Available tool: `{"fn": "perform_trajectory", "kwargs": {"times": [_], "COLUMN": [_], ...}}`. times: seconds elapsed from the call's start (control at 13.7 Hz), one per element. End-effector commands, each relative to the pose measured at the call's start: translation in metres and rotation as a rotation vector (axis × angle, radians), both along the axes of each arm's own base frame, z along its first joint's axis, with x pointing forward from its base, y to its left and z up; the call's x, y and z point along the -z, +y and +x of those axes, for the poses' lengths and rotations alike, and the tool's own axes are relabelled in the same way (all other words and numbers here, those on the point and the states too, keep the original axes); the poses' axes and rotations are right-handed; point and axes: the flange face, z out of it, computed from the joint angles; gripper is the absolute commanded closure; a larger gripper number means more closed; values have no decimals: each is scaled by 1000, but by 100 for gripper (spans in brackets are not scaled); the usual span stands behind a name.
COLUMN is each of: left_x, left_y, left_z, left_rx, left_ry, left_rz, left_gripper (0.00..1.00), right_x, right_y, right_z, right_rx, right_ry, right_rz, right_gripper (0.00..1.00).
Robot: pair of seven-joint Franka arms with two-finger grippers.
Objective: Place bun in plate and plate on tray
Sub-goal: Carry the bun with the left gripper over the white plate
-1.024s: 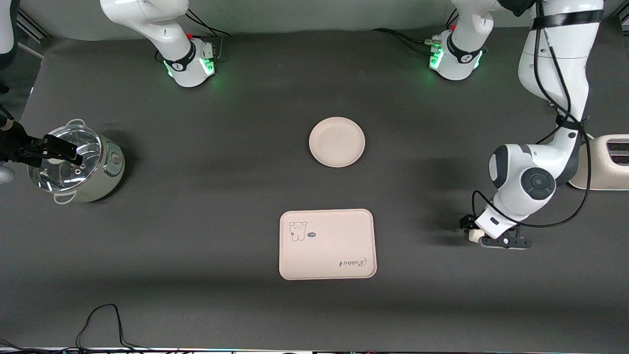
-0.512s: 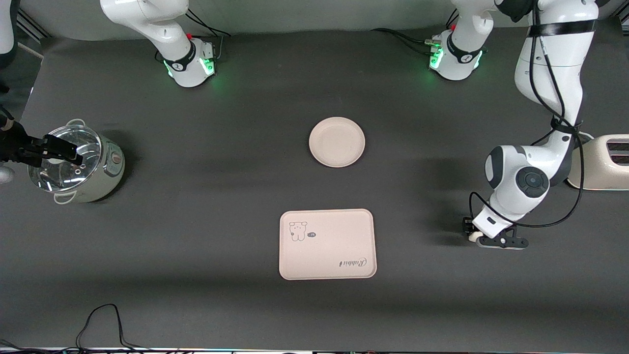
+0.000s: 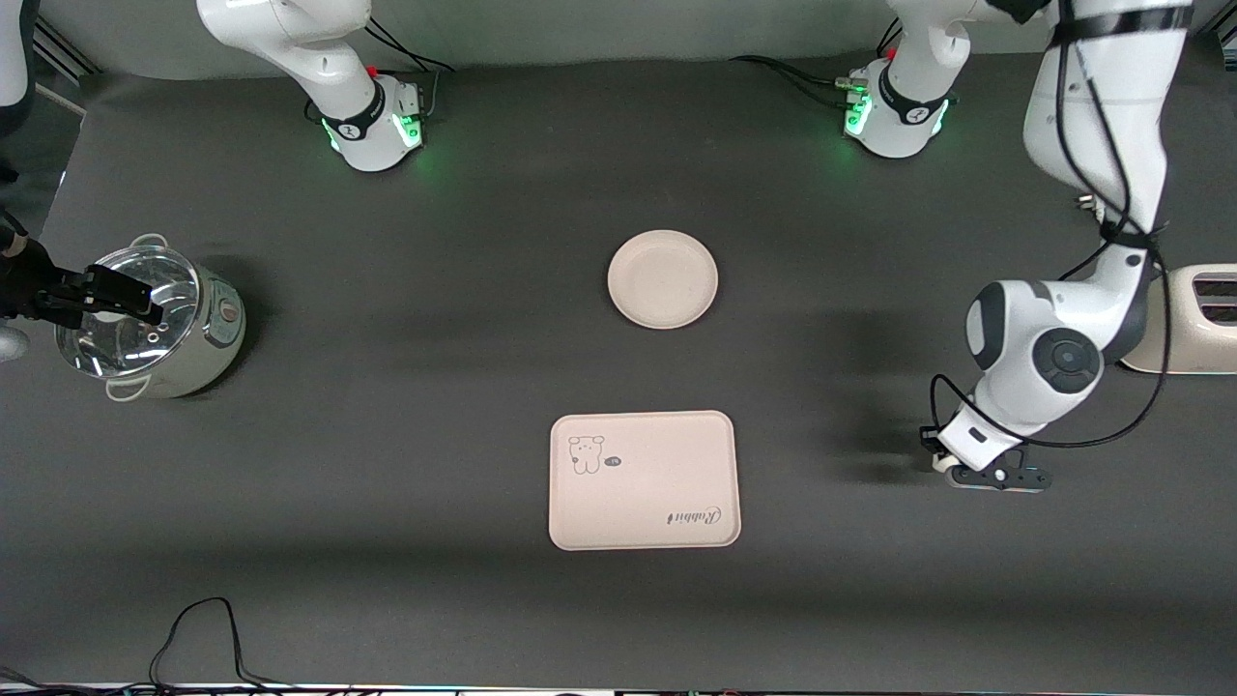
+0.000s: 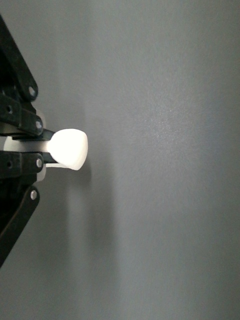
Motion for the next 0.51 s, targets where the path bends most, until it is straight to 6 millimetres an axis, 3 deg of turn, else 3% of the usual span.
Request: {"fn": "perform_trajectory", "kwargs": {"times": [0.0, 0.07, 0.15, 0.29, 0.44], "left_x": [-93, -119, -130, -142, -139], "left_y": [-45, -75, -105, -172, -238], "left_z": [-24, -40, -53, -76, -102], "left_rx": [27, 18, 28, -36, -84], "left_ry": [64, 112, 140, 162, 153], "left_rz": [-92, -185, -234, -266, -284], "left_gripper": [100, 100, 100, 100, 100], "right_x": [-2, -2, -2, -2, -2], "right_y": [2, 2, 2, 2, 2], "right_z": [-7, -7, -7, -7, -7], "right_rx": [15, 15, 15, 15, 15], "right_ry": [4, 4, 4, 4, 4], "right_rz": [-19, -19, -19, -19, -19], "right_gripper": [0, 0, 0, 0, 0]}}
